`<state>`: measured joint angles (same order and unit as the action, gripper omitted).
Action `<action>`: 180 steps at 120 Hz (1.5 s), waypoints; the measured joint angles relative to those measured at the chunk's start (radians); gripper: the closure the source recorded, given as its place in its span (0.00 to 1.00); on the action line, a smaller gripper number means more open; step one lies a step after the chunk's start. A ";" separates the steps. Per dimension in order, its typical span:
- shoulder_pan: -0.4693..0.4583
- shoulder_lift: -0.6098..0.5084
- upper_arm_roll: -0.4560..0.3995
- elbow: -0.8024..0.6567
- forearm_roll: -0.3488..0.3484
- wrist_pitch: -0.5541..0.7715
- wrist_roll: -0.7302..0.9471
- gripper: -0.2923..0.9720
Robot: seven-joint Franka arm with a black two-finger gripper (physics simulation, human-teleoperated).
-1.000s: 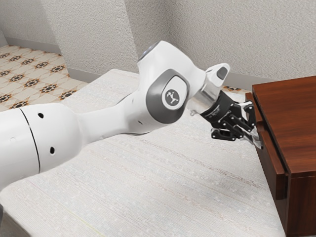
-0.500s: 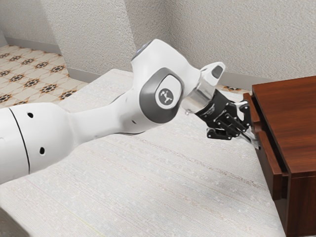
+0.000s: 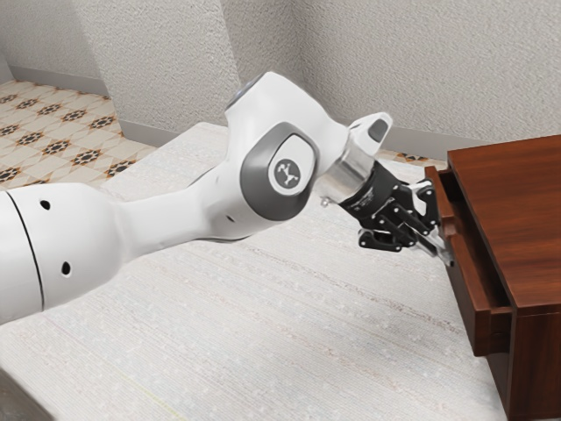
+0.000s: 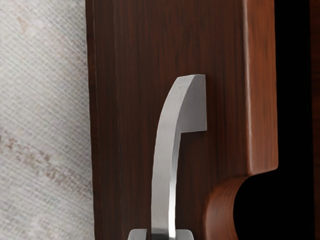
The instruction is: Pull the drawer handle with one arm to open the drawer
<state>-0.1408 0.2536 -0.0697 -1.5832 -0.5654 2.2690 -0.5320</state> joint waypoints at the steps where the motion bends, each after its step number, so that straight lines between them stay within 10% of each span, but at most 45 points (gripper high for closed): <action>1: 0.000 0.000 0.000 -0.001 0.000 0.000 0.000 0.80; 180: -0.001 -0.189 0.078 -0.228 -0.002 0.030 0.015 0.77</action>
<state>-0.1414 0.0651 0.0087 -1.8109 -0.5675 2.2994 -0.5174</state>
